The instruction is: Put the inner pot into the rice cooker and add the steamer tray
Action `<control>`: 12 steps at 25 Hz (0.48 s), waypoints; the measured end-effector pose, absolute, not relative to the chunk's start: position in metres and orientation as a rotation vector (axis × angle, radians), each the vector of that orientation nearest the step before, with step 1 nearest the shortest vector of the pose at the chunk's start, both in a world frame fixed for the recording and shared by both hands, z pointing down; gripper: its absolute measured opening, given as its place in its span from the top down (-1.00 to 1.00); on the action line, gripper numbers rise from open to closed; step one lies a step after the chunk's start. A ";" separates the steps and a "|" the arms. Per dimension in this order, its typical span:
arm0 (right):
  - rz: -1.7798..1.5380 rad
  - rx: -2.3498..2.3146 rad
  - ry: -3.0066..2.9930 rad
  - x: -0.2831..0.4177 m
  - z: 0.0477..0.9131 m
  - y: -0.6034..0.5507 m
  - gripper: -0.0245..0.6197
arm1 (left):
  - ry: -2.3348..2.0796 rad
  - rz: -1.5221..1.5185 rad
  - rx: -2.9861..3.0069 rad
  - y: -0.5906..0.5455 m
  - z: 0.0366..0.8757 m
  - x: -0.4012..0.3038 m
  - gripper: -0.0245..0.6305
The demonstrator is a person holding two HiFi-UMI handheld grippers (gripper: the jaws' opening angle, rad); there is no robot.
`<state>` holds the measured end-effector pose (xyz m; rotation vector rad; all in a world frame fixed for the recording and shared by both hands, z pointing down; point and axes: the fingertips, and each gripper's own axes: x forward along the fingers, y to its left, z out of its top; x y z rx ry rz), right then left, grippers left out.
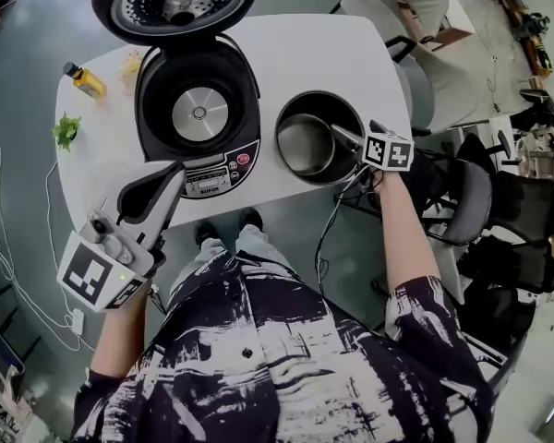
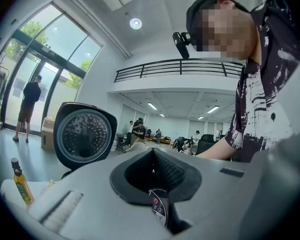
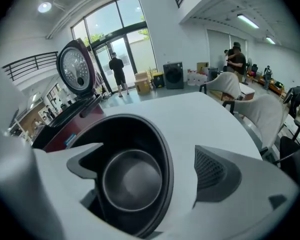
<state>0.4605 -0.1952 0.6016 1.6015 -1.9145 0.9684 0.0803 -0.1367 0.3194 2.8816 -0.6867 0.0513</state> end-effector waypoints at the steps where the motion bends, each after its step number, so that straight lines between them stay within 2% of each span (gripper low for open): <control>1: 0.995 1.570 -1.896 0.460 0.608 -0.195 -0.79 | -0.692 0.052 2.879 -0.137 0.320 0.080 0.91; 7: 1.180 1.427 -1.769 0.455 0.641 -0.191 -0.76 | -0.713 0.054 2.865 -0.137 0.322 0.074 0.91; 12: 1.245 1.373 -1.697 0.452 0.654 -0.188 -0.39 | -0.738 0.049 2.857 -0.136 0.324 0.069 0.91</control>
